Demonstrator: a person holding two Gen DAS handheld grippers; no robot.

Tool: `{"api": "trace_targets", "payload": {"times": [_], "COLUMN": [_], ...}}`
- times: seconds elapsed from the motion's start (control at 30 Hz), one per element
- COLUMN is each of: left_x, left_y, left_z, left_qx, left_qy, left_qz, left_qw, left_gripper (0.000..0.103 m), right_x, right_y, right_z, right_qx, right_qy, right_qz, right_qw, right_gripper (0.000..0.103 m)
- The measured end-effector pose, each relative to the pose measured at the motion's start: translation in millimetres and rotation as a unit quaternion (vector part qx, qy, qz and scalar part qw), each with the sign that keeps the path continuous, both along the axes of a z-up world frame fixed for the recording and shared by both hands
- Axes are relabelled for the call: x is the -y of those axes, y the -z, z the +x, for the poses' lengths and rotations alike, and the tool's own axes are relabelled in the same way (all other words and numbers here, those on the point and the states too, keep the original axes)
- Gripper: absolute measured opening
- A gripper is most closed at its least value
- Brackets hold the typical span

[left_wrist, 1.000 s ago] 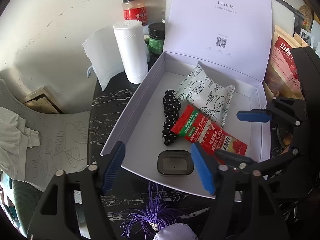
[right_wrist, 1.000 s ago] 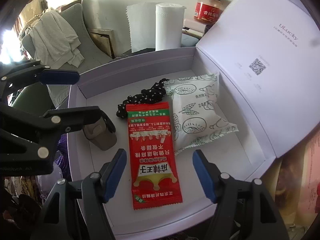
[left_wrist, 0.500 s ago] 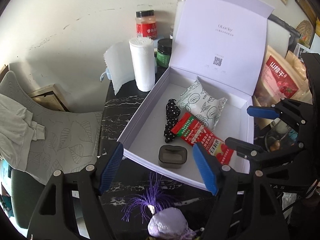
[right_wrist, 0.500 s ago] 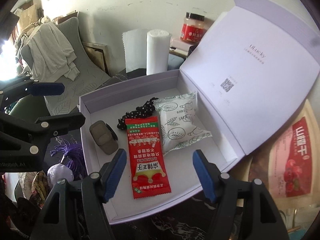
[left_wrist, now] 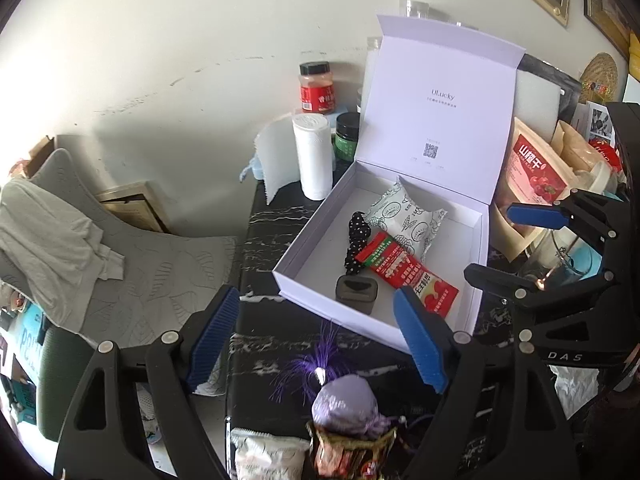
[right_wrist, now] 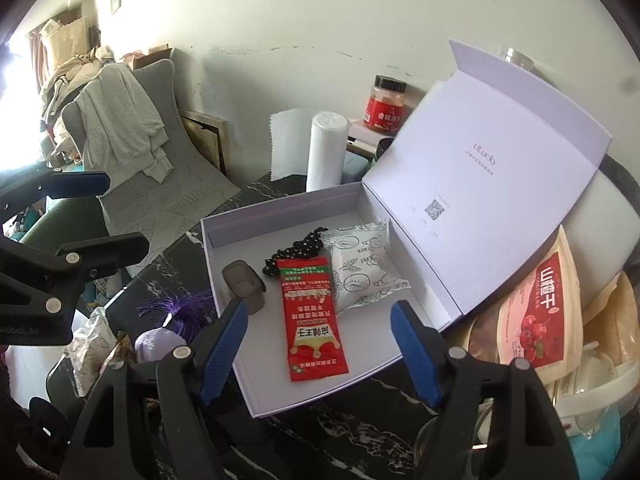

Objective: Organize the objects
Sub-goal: 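Withdraw both tools from the box back toward the remaining snacks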

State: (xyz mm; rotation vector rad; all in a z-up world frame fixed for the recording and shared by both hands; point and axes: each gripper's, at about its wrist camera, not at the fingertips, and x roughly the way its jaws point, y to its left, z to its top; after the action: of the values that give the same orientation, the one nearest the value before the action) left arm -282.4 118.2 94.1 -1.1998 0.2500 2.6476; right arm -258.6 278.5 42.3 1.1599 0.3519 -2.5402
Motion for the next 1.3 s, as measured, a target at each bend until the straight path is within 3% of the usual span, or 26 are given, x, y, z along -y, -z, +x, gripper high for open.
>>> {"api": "trace_targets", "payload": {"times": [0.27, 0.77, 1.3], "left_x": [18, 75, 126], "left_y": [-23, -50, -28], "left_z": [47, 132, 220], "left_qx": [-0.025, -0.049, -0.029], "left_qy": [-0.020, -0.090, -0.165], "left_qz": [-0.010, -0.013, -0.002], "left_qw": [0.9994, 0.9946, 0.9859], "left_gripper": [0.085, 0.087, 0.088], "right_x": [15, 61, 109], "right_y": [-18, -40, -25], "right_z": [33, 88, 146], "right_qx": [-0.023, -0.048, -0.040], "right_qy": [-0.022, -0.088, -0.158], "right_qz": [-0.004, -0.012, -0.016], "right_qw": [0.999, 0.995, 0.987], "right_gripper": [0.076, 0.077, 0.077]}}
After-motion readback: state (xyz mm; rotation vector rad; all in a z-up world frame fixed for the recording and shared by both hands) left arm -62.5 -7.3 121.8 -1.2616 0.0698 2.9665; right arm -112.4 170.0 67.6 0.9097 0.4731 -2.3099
